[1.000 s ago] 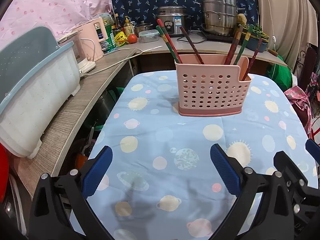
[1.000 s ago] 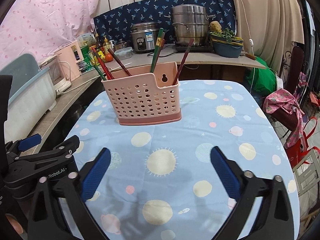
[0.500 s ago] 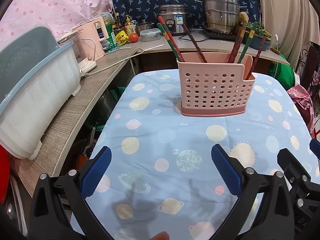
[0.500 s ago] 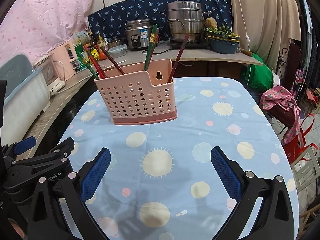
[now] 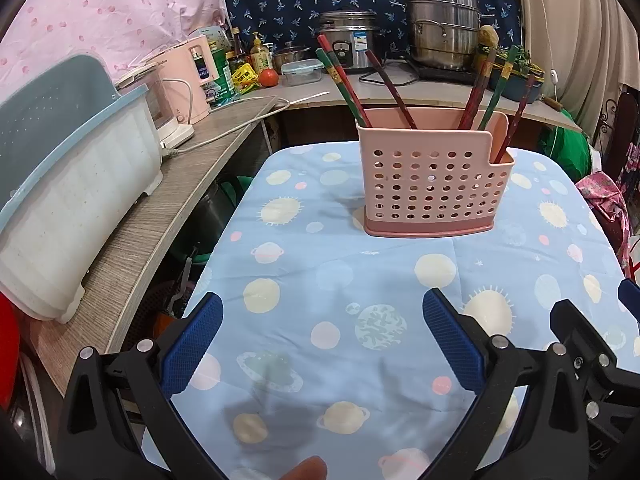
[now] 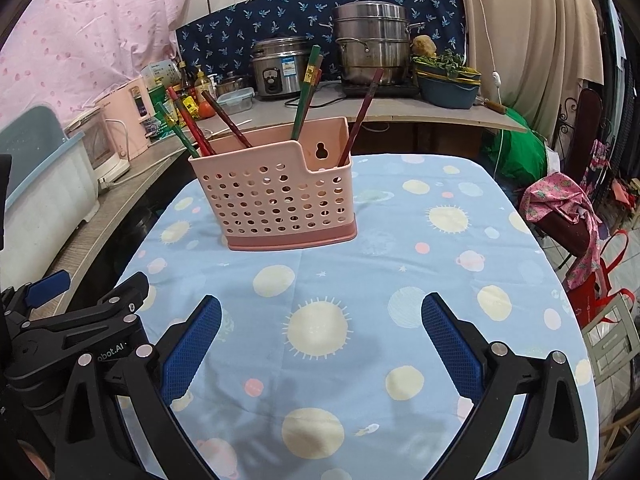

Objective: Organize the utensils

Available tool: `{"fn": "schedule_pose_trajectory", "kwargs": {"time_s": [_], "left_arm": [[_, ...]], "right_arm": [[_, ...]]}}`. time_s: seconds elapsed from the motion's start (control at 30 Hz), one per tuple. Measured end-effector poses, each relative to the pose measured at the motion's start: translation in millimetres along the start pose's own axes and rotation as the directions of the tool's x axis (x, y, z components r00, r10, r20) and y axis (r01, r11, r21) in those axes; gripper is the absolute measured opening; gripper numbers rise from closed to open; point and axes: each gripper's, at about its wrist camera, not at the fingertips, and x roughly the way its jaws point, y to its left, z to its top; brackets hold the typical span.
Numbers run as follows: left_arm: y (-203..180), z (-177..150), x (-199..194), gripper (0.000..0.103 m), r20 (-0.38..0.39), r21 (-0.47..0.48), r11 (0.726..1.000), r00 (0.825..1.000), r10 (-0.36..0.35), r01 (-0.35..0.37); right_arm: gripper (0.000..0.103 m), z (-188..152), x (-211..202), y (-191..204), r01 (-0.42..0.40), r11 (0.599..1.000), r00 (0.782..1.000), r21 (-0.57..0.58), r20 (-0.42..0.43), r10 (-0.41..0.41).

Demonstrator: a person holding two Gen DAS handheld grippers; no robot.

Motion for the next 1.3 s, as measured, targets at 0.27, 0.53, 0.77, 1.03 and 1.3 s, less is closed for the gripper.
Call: {"fn": "schedule_pose_trajectory", "kwargs": {"time_s": [0.27, 0.53, 0.77, 1.03, 1.3], "left_arm": [[1.7, -0.5, 0.3, 0.096, 0.000, -0.004, 1.000, 1.000, 0.000, 0.000], [3.9, -0.2, 0.1, 0.096, 0.001, -0.008, 1.000, 1.000, 0.004, -0.004], [4.5, -0.3, -0.7, 0.096, 0.001, -0.010, 1.000, 1.000, 0.008, -0.008], [4.3, -0.4, -0.7, 0.096, 0.002, -0.008, 1.000, 1.000, 0.012, -0.012], [4.7, -0.3, -0.5, 0.096, 0.002, -0.007, 1.000, 1.000, 0.013, -0.013]], "right_arm": [[0.097, 0.5, 0.6, 1.3, 0.000, 1.000, 1.000, -0.001, 0.000, 0.000], [0.097, 0.5, 0.6, 1.6, 0.000, 1.000, 1.000, -0.001, -0.001, 0.000], [0.097, 0.6, 0.5, 1.8, 0.001, 1.000, 1.000, -0.001, 0.000, -0.001], [0.097, 0.8, 0.5, 3.3, 0.002, 1.000, 1.000, -0.003, -0.001, -0.002], [0.097, 0.9, 0.4, 3.4, 0.003, 1.000, 1.000, -0.004, -0.001, -0.003]]}}
